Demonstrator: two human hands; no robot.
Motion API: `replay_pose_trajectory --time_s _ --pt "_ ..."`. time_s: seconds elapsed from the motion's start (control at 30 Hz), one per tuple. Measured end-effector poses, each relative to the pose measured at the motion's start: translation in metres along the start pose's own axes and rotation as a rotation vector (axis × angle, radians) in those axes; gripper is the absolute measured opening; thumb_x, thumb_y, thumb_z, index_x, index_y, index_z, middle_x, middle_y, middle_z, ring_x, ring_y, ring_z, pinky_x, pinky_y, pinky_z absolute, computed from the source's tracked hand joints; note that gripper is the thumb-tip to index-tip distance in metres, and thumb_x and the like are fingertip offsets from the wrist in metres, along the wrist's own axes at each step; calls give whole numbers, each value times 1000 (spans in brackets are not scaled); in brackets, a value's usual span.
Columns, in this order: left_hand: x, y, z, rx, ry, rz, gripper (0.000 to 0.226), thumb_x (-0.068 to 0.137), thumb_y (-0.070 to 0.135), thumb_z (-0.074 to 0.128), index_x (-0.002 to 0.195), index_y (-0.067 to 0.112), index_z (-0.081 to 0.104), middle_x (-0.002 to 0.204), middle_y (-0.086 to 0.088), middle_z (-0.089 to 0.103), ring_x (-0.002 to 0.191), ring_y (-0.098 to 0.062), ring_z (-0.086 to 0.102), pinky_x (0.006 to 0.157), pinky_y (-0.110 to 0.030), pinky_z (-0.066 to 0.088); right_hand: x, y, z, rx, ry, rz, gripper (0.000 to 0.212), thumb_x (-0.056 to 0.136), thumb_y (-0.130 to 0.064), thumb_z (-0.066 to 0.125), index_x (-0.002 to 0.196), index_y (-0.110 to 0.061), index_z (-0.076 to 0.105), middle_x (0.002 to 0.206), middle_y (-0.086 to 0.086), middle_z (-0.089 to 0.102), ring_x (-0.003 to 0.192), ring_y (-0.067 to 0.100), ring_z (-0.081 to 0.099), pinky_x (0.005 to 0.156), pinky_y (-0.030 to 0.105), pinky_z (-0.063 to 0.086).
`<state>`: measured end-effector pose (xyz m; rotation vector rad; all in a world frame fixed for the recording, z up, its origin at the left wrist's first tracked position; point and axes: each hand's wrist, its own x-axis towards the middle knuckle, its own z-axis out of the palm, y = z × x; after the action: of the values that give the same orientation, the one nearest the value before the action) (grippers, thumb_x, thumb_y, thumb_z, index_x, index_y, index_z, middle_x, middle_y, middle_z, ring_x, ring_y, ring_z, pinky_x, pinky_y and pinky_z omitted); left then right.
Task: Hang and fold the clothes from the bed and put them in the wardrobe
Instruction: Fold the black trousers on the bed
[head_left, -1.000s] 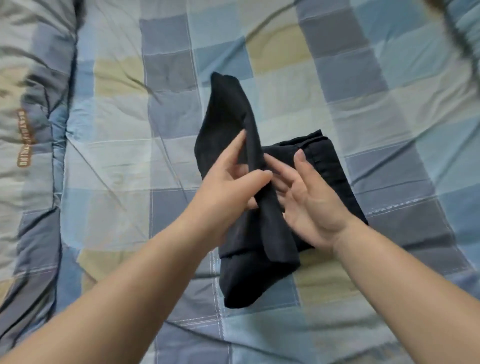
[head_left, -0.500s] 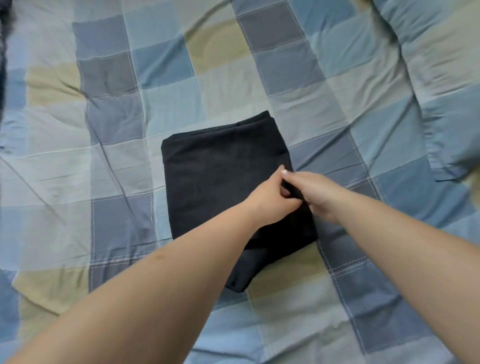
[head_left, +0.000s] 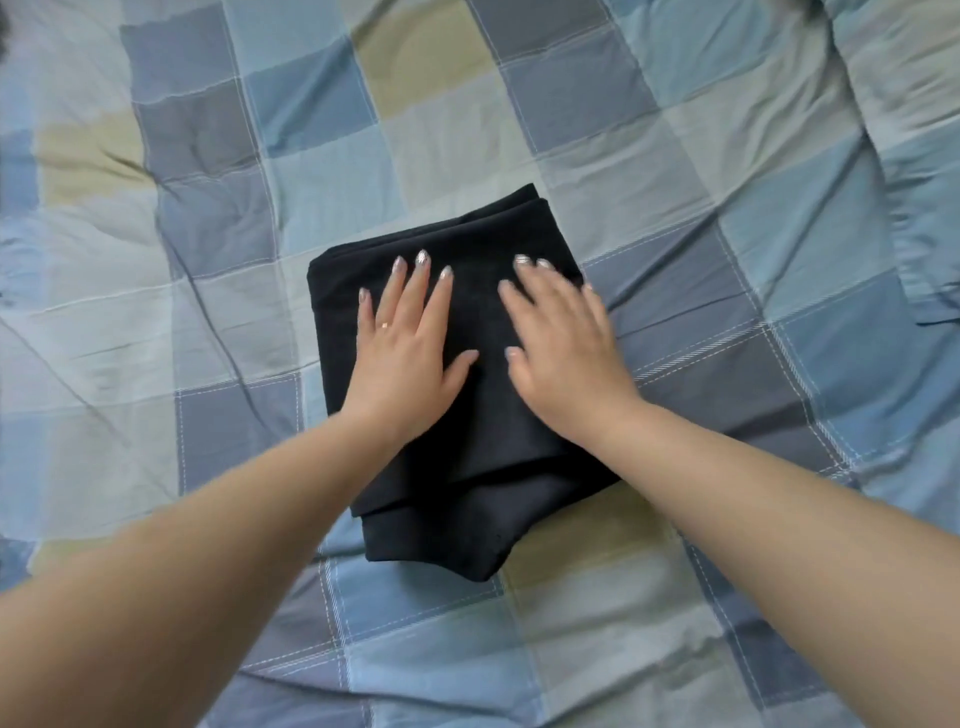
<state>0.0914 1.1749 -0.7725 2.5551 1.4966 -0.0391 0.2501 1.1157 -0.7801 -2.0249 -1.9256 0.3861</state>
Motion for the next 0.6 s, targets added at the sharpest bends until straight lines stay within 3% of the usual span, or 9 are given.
replay_pose_trajectory --time_s 0.1,0.17,0.27,0.33,0.4,0.5,0.6 --pt "37 -11 5 123 -16 113 87 86 54 53 153 19 10 161 -8 9 149 -26 0 117 -53 -1 32 -6 21 -240 -137 -154 68 89 -29 49 150 -13 23 160 6 11 148 21 5 116 53 3" --pt "52 -25 13 213 -65 91 91 83 67 46 153 23 8 161 -8 9 149 -26 1 117 -53 -1 47 7 32 -350 -200 -197 70 91 -41 41 152 -17 16 161 5 4 148 20 1 116 53 1" --pt "49 -64 26 214 -172 -166 94 79 82 26 153 27 7 162 -5 5 149 -24 -2 117 -54 -4 47 31 45 -350 -267 -50 73 93 -57 26 152 -22 3 161 0 -9 147 17 -7 117 50 3" --pt "35 -89 25 124 -215 -419 92 81 81 23 153 26 6 162 -4 1 149 -23 -3 117 -55 -3 40 35 50 -320 -284 74 76 92 -62 22 152 -22 -3 160 -2 -14 147 16 -10 116 50 7" --pt "18 -93 21 76 -174 -532 89 87 73 27 154 19 5 162 -8 -3 149 -24 -5 117 -55 -1 36 25 48 -260 -284 184 78 93 -60 26 152 -19 -4 160 0 -14 147 17 -10 116 51 7" --pt "-19 -58 25 16 -49 -236 79 93 60 32 153 12 10 161 -9 -2 149 -24 -6 118 -53 -2 27 -5 42 -130 -283 284 77 94 -54 33 152 -17 0 160 6 -13 147 22 -13 115 56 -1" --pt "-57 -19 43 -1 -96 -20 81 88 65 23 152 15 21 161 -7 11 149 -24 3 117 -51 -1 -2 -18 42 -179 -302 123 73 92 -61 27 152 -26 4 160 6 -11 146 23 -13 112 61 -3"
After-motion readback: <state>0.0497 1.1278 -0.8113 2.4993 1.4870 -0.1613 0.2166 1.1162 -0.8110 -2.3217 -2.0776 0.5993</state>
